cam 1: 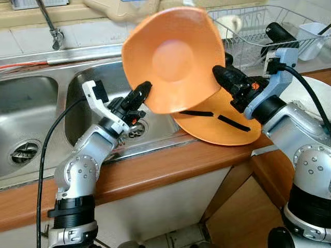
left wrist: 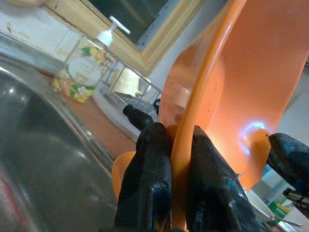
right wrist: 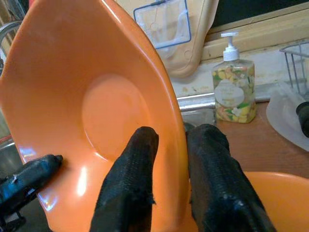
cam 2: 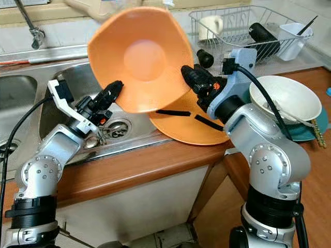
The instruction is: Kitchen organization
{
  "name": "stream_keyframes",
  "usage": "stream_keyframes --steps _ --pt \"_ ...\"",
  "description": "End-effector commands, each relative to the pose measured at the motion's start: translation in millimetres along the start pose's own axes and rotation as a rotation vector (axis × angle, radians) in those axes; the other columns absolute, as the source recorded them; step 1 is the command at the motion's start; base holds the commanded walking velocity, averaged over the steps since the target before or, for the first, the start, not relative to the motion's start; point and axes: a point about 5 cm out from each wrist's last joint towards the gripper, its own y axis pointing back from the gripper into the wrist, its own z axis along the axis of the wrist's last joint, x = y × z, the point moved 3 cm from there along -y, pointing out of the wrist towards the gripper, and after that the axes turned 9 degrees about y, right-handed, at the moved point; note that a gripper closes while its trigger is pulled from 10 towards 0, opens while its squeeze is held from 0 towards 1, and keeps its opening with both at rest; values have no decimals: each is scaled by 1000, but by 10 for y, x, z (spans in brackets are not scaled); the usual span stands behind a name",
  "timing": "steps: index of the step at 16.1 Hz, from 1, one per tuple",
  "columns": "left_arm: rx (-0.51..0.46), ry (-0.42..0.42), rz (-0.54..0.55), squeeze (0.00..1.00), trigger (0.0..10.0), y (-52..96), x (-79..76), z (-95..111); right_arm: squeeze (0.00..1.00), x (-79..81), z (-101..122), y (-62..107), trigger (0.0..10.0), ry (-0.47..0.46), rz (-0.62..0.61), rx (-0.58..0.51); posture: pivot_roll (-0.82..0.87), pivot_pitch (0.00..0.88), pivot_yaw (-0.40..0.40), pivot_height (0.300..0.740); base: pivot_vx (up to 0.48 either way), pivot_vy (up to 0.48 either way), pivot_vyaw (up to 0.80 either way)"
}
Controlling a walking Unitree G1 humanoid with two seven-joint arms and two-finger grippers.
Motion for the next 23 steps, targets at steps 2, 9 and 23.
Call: stream_keyframes --steps 2,9,23 --pt "-44 -41 -15 0 0 -20 -64 109 208 25 36 4 10000 24 14 -11 -50 0 36 740 0 0 0" --pt "-167 -197 132 0 0 125 149 563 0 85 -55 114 10000 159 106 71 -54 0 32 740 0 0 0" --pt "314 -506 573 0 0 262 961 147 0 372 -542 299 10000 417 371 317 -71 0 29 740 0 0 0"
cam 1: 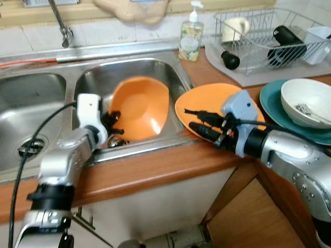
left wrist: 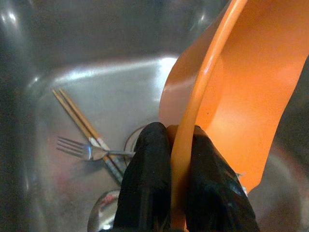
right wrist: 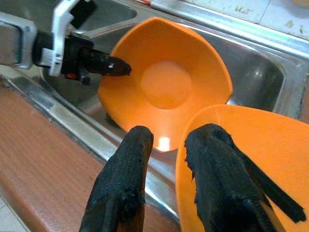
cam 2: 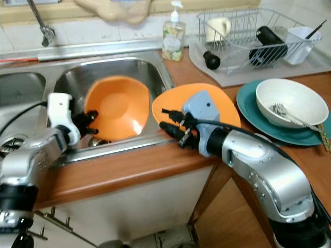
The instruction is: Kitchen organization
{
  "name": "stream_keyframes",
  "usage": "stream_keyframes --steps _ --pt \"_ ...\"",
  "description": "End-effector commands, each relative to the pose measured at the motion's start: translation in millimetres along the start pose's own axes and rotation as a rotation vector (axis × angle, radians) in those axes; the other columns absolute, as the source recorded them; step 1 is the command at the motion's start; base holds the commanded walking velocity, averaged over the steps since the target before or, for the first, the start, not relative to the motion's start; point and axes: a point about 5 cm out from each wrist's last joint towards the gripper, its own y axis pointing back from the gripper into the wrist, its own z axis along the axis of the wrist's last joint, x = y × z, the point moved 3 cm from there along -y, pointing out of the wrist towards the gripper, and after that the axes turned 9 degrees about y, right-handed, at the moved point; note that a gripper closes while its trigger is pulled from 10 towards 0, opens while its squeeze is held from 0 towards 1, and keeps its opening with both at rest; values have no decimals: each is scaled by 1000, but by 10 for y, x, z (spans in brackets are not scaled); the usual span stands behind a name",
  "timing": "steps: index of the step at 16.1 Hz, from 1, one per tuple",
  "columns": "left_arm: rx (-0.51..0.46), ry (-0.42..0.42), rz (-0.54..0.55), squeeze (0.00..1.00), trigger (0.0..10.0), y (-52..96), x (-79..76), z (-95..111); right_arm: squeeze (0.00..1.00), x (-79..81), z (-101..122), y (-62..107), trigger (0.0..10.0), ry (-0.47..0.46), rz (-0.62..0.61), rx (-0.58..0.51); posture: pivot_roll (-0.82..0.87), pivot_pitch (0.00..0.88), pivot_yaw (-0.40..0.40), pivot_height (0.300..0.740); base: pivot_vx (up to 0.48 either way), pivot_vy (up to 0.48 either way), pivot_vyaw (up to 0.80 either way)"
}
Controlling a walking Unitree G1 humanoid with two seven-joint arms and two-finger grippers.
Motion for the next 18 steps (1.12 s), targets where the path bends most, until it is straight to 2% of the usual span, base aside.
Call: stream_keyframes --steps 1,2,3,4,5,8,11,12,13,18 --pt "-10 -26 -17 0 0 -44 -49 85 0 18 13 25 10000 28 6 -1 -71 0 29 740 0 0 0" --pt "8 -26 -22 0 745 -77 -55 64 0 21 4 25 10000 31 8 3 -74 0 30 740 0 0 0" --pt "28 -21 -22 0 2078 -107 -57 44 0 22 -4 25 10000 35 9 6 -76 0 31 740 0 0 0" --pt "52 -31 -21 0 4706 -137 -55 20 0 25 -8 25 10000 38 12 8 -76 0 31 740 0 0 0" --pt "69 -31 -22 0 10000 -149 -53 4 0 27 -9 25 10000 39 13 8 -76 0 31 740 0 0 0" --pt "146 -52 -20 0 10000 -188 -32 -90 0 32 -22 29 10000 47 20 18 -83 0 33 740 0 0 0" --pt "161 -53 -23 0 10000 -200 -30 -122 0 34 -33 31 10000 52 23 23 -85 0 31 740 0 0 0" --pt "169 -59 -28 631 10000 -203 -33 -137 0 33 -35 29 10000 55 24 24 -85 0 31 740 0 0 0" --pt "174 -65 -31 1000 10000 -205 -35 -149 0 34 -40 29 10000 57 25 26 -85 0 30 740 0 0 0" --pt "178 -81 -37 1000 10000 -215 -33 -144 0 35 -51 29 10000 61 24 30 -84 0 32 740 0 0 0"
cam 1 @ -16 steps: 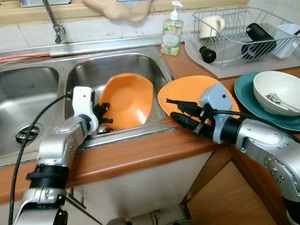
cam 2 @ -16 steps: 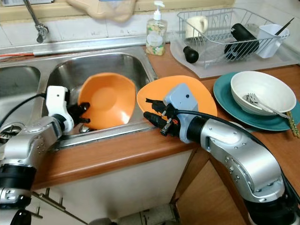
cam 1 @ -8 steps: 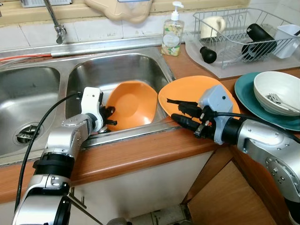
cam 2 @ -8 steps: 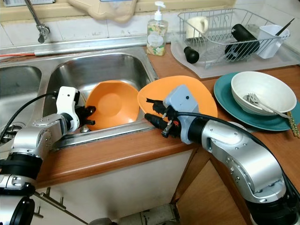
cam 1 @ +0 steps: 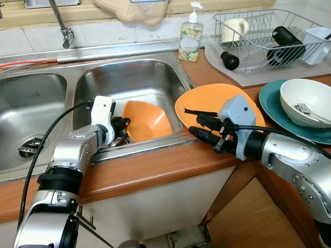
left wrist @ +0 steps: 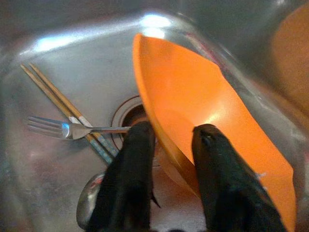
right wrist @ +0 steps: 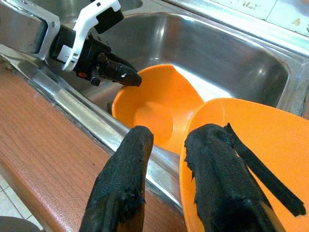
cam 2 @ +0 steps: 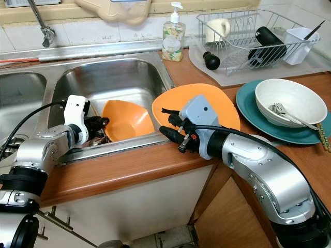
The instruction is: Kitchen organization
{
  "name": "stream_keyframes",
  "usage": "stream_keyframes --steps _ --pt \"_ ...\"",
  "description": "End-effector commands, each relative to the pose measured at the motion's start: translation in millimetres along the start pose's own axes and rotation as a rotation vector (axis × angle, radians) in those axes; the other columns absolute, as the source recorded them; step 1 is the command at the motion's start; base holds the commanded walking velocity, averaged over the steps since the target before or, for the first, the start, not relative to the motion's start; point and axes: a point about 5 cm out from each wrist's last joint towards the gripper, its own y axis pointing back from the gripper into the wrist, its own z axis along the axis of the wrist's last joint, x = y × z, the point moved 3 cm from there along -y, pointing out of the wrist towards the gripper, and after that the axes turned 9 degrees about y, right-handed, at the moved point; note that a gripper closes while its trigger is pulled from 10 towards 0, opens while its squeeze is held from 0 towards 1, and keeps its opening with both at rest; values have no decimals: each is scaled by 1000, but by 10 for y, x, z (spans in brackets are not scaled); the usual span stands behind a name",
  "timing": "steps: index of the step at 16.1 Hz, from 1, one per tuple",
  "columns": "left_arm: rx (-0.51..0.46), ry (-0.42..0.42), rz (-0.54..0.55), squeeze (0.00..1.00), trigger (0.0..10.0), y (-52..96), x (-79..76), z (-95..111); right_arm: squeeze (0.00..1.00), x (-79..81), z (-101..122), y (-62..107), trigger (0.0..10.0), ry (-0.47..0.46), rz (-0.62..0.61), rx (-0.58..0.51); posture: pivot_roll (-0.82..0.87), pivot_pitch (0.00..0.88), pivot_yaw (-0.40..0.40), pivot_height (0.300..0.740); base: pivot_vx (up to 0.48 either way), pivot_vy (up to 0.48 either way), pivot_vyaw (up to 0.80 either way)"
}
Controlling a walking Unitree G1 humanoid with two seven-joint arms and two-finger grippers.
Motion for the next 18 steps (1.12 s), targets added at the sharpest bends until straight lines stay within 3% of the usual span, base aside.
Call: stream_keyframes --steps 1,3,6,7,9,10,11,12,13,18 --pt "4 -31 9 1000 10000 -7 20 5 0 13 -2 15 10000 21 2 2 -84 0 32 740 0 0 0" --pt "-107 -117 14 1000 10000 35 41 139 0 -56 -7 27 10000 7 -52 0 -84 0 33 740 0 0 0" --pt "-236 -124 4 1000 10000 115 9 306 0 -192 -68 46 10000 -43 -157 37 -84 0 30 740 0 0 0" --pt "-313 -137 -22 1000 10000 180 -51 402 0 -341 -165 85 10000 -86 -276 82 -84 0 30 740 0 0 0" --pt "-360 -162 -65 1000 10000 224 -165 438 0 -505 -277 164 10000 -148 -399 125 -85 0 28 740 0 0 0" --pt "-360 -162 -65 1000 10000 224 -165 438 0 -505 -277 164 10000 -148 -399 125 -85 0 28 740 0 0 0" --pt "-381 -149 -108 1000 10000 243 -262 453 361 -580 -323 211 10000 -179 -457 141 -85 0 29 740 0 0 0" --pt "-399 -96 -175 1000 10000 258 -393 472 914 -644 -364 260 10000 -213 -512 155 -85 0 31 740 0 0 0" --pt "-403 -60 -210 1000 10000 255 -462 478 1000 -658 -380 278 10000 -226 -526 160 -86 0 32 740 0 0 0" --pt "-320 88 -355 1000 10000 114 -823 405 1000 -585 -405 350 10000 -257 -541 170 -101 0 55 740 0 0 0"
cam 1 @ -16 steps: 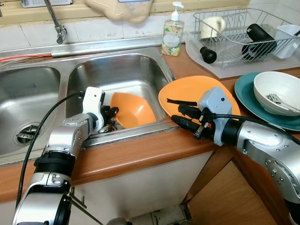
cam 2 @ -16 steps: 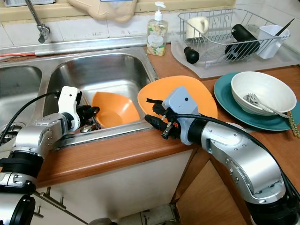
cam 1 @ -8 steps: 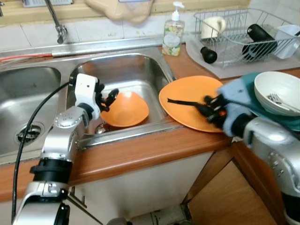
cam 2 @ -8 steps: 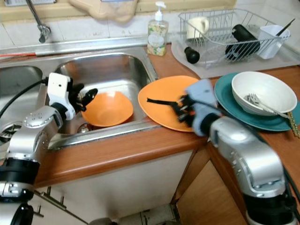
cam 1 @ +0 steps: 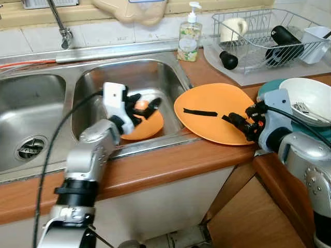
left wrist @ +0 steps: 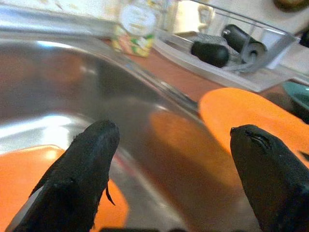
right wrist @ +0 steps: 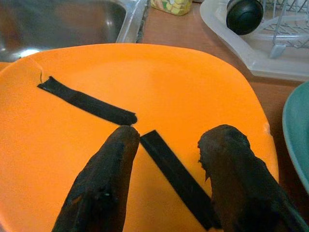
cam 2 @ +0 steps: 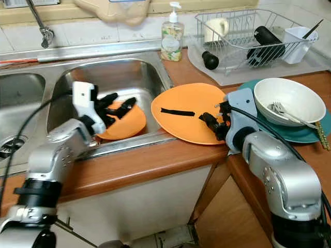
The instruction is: Kitchen organization
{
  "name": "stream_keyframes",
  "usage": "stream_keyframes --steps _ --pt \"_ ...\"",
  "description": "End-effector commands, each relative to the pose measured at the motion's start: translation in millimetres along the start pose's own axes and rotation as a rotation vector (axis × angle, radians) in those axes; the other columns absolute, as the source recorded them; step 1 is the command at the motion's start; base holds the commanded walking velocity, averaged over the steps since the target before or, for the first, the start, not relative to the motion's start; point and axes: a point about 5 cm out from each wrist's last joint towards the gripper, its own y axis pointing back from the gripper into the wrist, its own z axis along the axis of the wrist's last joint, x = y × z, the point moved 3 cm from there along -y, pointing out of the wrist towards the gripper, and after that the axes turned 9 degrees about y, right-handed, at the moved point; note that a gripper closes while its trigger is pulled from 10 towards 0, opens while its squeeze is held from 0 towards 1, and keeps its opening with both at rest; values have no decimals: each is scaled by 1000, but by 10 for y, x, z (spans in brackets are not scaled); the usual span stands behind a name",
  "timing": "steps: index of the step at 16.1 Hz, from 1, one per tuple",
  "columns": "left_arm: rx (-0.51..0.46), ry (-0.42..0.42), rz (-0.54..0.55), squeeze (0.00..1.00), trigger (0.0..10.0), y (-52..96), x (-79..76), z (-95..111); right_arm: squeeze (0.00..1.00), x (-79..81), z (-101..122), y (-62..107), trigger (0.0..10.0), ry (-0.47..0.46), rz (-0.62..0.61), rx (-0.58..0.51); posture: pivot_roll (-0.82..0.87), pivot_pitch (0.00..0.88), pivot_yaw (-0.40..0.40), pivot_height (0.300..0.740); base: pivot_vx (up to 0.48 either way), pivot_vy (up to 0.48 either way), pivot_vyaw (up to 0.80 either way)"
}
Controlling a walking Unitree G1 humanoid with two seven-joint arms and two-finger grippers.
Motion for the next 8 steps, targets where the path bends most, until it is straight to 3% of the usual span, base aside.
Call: stream_keyframes --steps 1,6,7,8 --pt "5 26 -29 1000 10000 -70 -54 51 1000 8 25 42 10000 -5 -5 -13 -103 0 64 740 0 0 0" --pt "76 174 -42 1000 10000 -228 -22 22 1000 171 58 117 10000 15 78 -51 -111 0 102 740 0 0 0" --pt "89 190 -40 380 10000 -225 -5 0 1000 187 53 130 10000 19 80 -52 -114 0 106 740 0 0 0" --pt "97 207 -52 0 10000 -231 -10 -12 1000 162 45 141 10000 26 64 -47 -118 0 108 740 0 0 0"
